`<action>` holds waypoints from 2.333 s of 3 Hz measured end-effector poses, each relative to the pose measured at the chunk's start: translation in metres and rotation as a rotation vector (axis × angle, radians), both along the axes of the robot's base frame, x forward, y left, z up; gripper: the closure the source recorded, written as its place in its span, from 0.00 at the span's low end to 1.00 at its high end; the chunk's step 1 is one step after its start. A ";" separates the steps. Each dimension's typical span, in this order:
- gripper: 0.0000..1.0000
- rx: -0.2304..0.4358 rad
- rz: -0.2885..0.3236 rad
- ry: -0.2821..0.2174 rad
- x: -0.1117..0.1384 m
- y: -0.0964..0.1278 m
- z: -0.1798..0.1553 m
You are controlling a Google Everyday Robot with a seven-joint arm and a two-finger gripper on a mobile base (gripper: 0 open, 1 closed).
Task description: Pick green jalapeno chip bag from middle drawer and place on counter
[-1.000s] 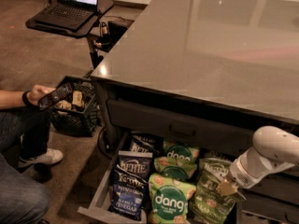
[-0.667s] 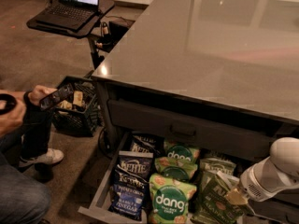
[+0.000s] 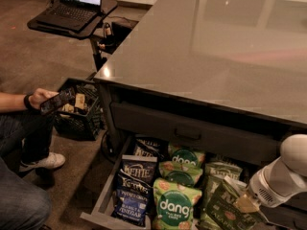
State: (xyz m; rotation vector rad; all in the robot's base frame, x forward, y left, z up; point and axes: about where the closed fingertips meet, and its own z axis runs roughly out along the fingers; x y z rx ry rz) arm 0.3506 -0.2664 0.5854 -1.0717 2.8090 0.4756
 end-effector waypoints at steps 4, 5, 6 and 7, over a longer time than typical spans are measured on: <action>1.00 0.051 -0.001 0.027 -0.070 0.034 0.130; 1.00 0.065 0.010 0.041 -0.071 0.041 0.130; 1.00 0.097 0.074 0.050 -0.068 0.072 0.137; 1.00 0.109 0.146 0.043 -0.053 0.100 0.148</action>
Offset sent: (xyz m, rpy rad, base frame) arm -0.0848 0.0267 0.1571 0.0541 0.0427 -0.0434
